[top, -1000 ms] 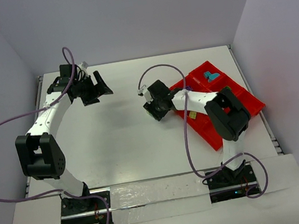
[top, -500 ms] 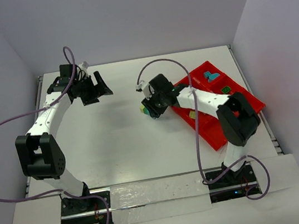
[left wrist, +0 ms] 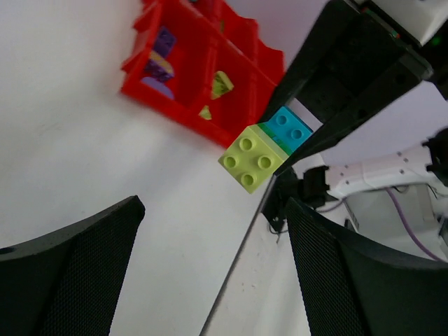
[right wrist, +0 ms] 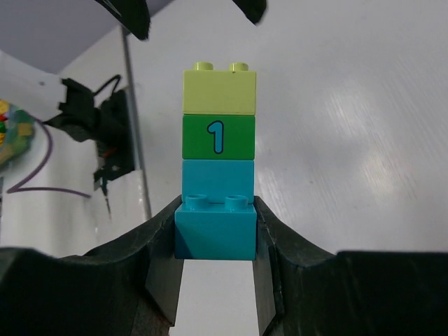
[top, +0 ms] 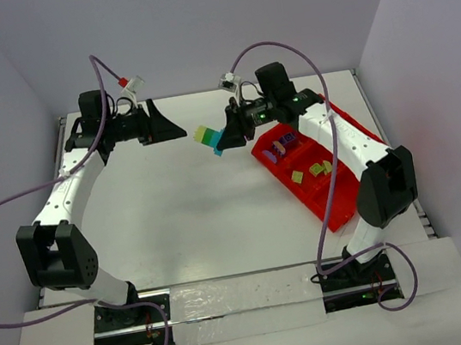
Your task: Sort the legos into containers by color
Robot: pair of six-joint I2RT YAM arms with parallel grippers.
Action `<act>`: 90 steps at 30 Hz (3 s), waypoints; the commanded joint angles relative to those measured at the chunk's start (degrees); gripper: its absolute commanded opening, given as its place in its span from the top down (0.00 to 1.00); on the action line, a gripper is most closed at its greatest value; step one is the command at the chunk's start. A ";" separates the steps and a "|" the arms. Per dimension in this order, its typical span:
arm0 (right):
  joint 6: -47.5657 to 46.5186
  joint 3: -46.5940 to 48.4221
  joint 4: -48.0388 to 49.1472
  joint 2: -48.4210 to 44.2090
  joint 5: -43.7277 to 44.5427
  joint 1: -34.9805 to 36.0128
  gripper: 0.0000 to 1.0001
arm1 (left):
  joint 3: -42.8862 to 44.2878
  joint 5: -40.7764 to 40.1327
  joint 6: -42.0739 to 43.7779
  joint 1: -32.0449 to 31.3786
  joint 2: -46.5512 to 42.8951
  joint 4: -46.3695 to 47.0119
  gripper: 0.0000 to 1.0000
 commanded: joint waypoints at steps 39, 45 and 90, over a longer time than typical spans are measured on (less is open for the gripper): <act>2.20 8.29 -2.80 -0.07 -19.40 0.29 1.00 | 3.07 19.12 -5.15 -11.20 1.47 12.64 0.36; 1.79 8.41 -3.45 0.38 -19.07 0.97 1.00 | 2.69 18.59 -7.07 -11.29 1.32 14.62 0.58; 22.63 1.24 8.24 6.76 62.95 -25.85 0.81 | 0.13 10.29 -4.78 -4.17 -1.29 7.62 1.00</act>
